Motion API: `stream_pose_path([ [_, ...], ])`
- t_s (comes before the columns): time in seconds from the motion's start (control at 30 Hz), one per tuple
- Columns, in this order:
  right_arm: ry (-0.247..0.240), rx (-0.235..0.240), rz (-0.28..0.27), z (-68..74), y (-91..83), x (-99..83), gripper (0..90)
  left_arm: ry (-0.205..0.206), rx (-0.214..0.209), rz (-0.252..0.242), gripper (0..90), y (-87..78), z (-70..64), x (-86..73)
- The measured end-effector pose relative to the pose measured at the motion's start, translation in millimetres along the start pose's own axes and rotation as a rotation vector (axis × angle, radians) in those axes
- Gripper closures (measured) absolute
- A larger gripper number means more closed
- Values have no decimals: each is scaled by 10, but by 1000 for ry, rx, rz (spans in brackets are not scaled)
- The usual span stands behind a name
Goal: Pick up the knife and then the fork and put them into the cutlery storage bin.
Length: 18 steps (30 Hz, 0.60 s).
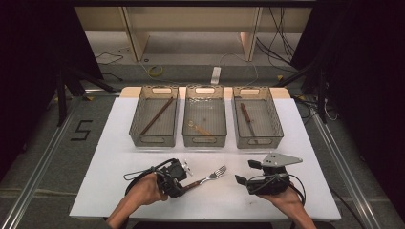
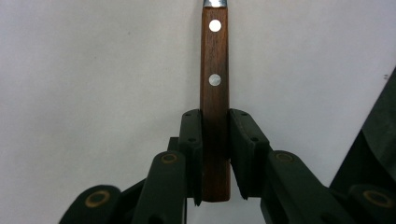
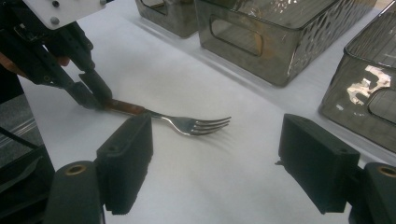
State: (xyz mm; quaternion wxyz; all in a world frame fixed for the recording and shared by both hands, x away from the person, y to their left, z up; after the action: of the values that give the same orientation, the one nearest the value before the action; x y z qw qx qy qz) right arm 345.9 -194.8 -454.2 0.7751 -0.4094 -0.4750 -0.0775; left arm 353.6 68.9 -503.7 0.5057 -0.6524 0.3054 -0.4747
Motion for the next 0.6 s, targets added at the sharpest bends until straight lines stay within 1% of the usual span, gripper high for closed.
stream_pose_path([
  [0.03, 1, 1, -1, 3, 0, 2, 269, -4, 1, -5, 751, -7, -1, 4],
  [0.1, -2, 4, -5, 17, 0, 7, 272, -16, -11, -20, 751, -42, 1, 15],
  [0.17, -11, 5, -11, 40, 1, 13, 272, -14, -13, -24, 751, -68, 2, 26],
  [0.27, -39, 11, -18, 98, 10, 27, 272, -14, -26, -30, 751, -93, 0, 42],
  [0.3, -46, 12, -21, 116, 15, 30, 272, -23, -26, -38, 751, -93, -3, 52],
  [0.47, -107, 39, -27, 255, 52, 46, 263, -11, -48, -43, 751, -123, -27, 96],
  [0.53, -132, 48, -23, 307, 72, 47, 259, -9, -55, -53, 751, -137, -41, 122],
  [0.6, -160, 47, -13, 353, 99, 42, 259, -3, -52, -50, 751, -149, -57, 150],
])
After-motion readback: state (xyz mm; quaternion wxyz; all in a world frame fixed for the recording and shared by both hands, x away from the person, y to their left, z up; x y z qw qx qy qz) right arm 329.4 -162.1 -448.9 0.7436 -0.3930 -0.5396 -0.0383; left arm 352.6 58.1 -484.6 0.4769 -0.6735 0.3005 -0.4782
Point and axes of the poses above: each handheld gripper's, and its own axes: y roughly forward along the jaws, x roughly out of its top, z roughly to its left, the point moved 5 cm from there along y, roughly forward along the jaws, and after that the axes turned 7 degrees about y, right-handed, at the moved point
